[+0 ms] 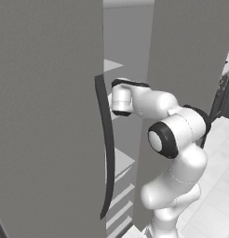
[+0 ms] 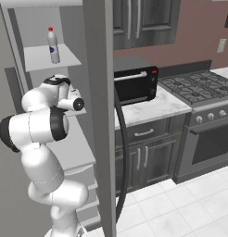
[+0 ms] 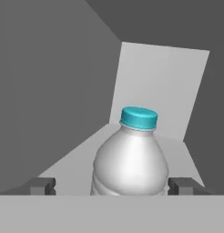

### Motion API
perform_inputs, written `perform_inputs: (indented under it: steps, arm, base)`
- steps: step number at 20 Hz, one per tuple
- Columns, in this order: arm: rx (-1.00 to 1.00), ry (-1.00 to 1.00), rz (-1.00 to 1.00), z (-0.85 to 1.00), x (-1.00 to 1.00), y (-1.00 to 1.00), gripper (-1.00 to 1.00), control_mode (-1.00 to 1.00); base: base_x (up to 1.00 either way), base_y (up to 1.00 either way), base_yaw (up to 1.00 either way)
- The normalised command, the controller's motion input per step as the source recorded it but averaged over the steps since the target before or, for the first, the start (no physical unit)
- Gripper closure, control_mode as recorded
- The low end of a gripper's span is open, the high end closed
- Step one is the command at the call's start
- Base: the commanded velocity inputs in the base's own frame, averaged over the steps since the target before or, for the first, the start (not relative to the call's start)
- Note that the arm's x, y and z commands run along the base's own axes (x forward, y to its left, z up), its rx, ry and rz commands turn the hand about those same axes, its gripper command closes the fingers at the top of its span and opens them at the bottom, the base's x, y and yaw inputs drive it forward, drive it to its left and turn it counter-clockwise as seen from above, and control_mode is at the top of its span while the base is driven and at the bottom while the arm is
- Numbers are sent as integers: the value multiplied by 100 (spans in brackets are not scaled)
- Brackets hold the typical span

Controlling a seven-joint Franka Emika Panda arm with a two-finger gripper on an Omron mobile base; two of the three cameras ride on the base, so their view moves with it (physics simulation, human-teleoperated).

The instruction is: Take the bottled waters from the counter and place them in the freezer to freeze. Close the freezer door after placing the bottles.

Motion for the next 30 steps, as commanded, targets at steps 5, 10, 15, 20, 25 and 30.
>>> perform_inputs:
  steps: [5, 10, 15, 20, 25, 30]
  arm:
    - [0, -4, 0, 16, -32, -16, -100, -100]
    - [0, -7, 0, 34, -42, -20, -100, -100]
    - [2, -10, -2, 49, -58, -25, -100, -100]
    - [3, -11, -4, 55, -66, -26, -100, -100]
    - [4, -18, -8, 76, -84, -28, -100, -100]
    - [4, -17, -12, 89, -88, -17, -100, -100]
  base:
    - [0, 0, 0]
    - [0, 0, 0]
    - [0, 0, 0]
    - [0, 0, 0]
    - [0, 0, 0]
    - [0, 0, 0]
